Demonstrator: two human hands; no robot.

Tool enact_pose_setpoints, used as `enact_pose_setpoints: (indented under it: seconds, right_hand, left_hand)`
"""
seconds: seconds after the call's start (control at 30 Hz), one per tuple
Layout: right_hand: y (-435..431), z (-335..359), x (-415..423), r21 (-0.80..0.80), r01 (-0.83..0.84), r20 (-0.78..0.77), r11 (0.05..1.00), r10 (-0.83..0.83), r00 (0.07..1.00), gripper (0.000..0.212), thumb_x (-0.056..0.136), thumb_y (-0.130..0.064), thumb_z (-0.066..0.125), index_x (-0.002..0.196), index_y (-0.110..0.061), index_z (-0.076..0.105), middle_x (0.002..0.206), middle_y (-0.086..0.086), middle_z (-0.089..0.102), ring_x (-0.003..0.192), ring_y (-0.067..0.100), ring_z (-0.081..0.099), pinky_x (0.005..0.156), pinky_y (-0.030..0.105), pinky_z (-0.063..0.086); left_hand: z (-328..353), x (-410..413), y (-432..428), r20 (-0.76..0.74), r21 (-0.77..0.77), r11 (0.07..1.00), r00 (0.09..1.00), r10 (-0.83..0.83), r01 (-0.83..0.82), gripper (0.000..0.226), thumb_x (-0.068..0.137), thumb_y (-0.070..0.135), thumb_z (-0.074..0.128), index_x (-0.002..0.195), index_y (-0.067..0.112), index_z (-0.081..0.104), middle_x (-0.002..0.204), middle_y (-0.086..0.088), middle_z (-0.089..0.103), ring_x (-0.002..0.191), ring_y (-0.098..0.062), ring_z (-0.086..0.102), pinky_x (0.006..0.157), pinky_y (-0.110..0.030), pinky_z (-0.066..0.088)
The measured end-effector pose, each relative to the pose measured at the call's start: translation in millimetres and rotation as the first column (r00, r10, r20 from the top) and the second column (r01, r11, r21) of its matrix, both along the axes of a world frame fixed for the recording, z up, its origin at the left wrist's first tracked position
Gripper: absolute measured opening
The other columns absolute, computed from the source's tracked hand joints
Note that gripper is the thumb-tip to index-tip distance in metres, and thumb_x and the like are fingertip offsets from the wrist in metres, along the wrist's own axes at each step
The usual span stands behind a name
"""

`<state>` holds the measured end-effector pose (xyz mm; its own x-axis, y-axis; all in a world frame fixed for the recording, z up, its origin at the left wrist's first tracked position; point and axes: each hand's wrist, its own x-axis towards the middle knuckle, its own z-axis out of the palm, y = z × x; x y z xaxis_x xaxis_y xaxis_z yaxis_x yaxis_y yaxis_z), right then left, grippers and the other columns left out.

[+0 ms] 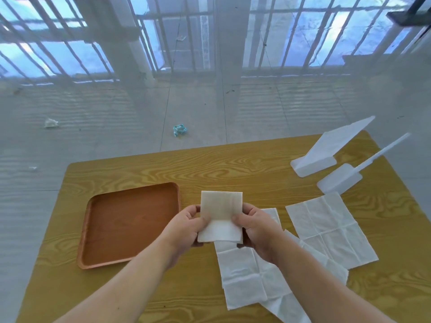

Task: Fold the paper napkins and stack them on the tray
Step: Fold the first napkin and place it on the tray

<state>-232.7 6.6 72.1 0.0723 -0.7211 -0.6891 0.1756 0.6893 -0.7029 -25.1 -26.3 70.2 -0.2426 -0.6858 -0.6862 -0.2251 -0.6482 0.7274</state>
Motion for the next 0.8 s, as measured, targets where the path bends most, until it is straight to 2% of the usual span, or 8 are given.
enact_pose_setpoints:
  seconds: [0.2, 0.3, 0.37, 0.43, 0.5, 0.6, 0.67, 0.8]
  right_hand:
    - [-10, 0, 31, -0.146, -0.066, -0.134, 0.987, 0.047, 0.99, 0.054, 0.095, 0.009, 0.042, 0.09, -0.022, 0.086, 0.108, 0.0, 0.079, 0.093, 0.021, 0.065, 0.065, 0.027, 0.052]
    - [-14, 0, 52, -0.15, -0.086, -0.089, 0.985, 0.073, 0.993, 0.05, 0.093, -0.003, 0.044, 0.105, -0.032, 0.083, 0.112, 0.006, 0.078, 0.093, 0.022, 0.068, 0.072, 0.032, 0.056]
    - [-18, -3, 67, -0.071, -0.041, 0.039, 0.997, 0.044, 0.998, 0.044, 0.087, -0.022, 0.049, 0.124, -0.032, 0.071, 0.115, 0.012, 0.073, 0.091, 0.025, 0.069, 0.073, 0.039, 0.055]
    - [-21, -8, 84, 0.016, -0.051, 0.039, 0.999, 0.05, 0.998, 0.039, 0.092, -0.032, 0.059, 0.131, -0.027, 0.061, 0.116, 0.013, 0.071, 0.085, 0.025, 0.071, 0.071, 0.04, 0.057]
    - [-25, -15, 108, 0.052, -0.117, -0.102, 0.992, 0.121, 0.987, 0.033, 0.097, -0.02, 0.067, 0.129, -0.022, 0.06, 0.115, 0.012, 0.074, 0.08, 0.023, 0.074, 0.069, 0.037, 0.06]
    - [-35, -28, 151, 0.097, -0.153, -0.229, 0.984, 0.171, 0.958, 0.025, 0.093, -0.005, 0.068, 0.115, -0.015, 0.068, 0.109, 0.013, 0.076, 0.083, 0.022, 0.075, 0.064, 0.034, 0.061]
    - [-46, -38, 180, 0.102, -0.157, -0.257, 0.982, 0.179, 0.95, 0.016, 0.092, -0.005, 0.069, 0.107, -0.011, 0.071, 0.102, 0.014, 0.078, 0.073, 0.018, 0.074, 0.059, 0.031, 0.058]
    - [-70, -54, 231, 0.079, -0.148, -0.331, 0.986, 0.166, 0.929, 0.008, 0.09, -0.009, 0.07, 0.097, -0.013, 0.074, 0.091, 0.008, 0.078, 0.058, 0.009, 0.072, 0.056, 0.028, 0.059]
  left_hand:
    - [2, 36, -7, -0.235, 0.27, 0.952, 0.949, 0.212, -0.146, 0.06, 0.099, 0.064, 0.042, 0.123, 0.018, 0.071, 0.095, -0.011, 0.074, 0.073, -0.022, 0.069, 0.069, -0.039, 0.047]
    - [0, 52, -9, -0.099, 0.155, 0.981, 0.986, 0.133, -0.116, 0.037, 0.092, 0.04, 0.073, 0.122, 0.018, 0.069, 0.103, -0.008, 0.076, 0.076, -0.018, 0.07, 0.074, -0.041, 0.056]
    - [-5, 66, -10, -0.033, 0.082, 0.984, 0.987, 0.158, -0.155, 0.033, 0.091, 0.007, 0.075, 0.122, 0.018, 0.067, 0.116, -0.013, 0.075, 0.086, -0.024, 0.073, 0.082, -0.048, 0.06]
    - [-9, 85, -11, -0.021, 0.033, 0.979, 0.979, 0.201, -0.2, 0.039, 0.091, -0.003, 0.073, 0.122, 0.02, 0.065, 0.117, -0.014, 0.076, 0.092, -0.027, 0.078, 0.08, -0.047, 0.066]
    - [-14, 109, -14, 0.017, -0.047, 0.98, 0.981, 0.194, -0.193, 0.043, 0.09, -0.001, 0.076, 0.123, 0.023, 0.064, 0.11, -0.009, 0.079, 0.091, -0.022, 0.079, 0.07, -0.033, 0.064]
    - [-28, 153, -20, 0.142, -0.087, 0.983, 0.974, 0.176, -0.164, 0.031, 0.088, 0.011, 0.082, 0.114, 0.024, 0.07, 0.097, -0.003, 0.083, 0.087, -0.022, 0.079, 0.077, -0.038, 0.065]
    - [-37, 185, -25, 0.276, -0.118, 0.985, 0.949, 0.156, -0.127, 0.012, 0.086, 0.024, 0.086, 0.094, 0.02, 0.078, 0.077, 0.003, 0.081, 0.068, -0.016, 0.073, 0.066, -0.035, 0.061]
    - [-55, 235, -40, 0.401, -0.168, 0.979, 0.9, 0.173, -0.113, 0.025, 0.084, 0.037, 0.088, 0.08, 0.014, 0.076, 0.072, -0.007, 0.079, 0.06, -0.014, 0.065, 0.062, -0.038, 0.056]
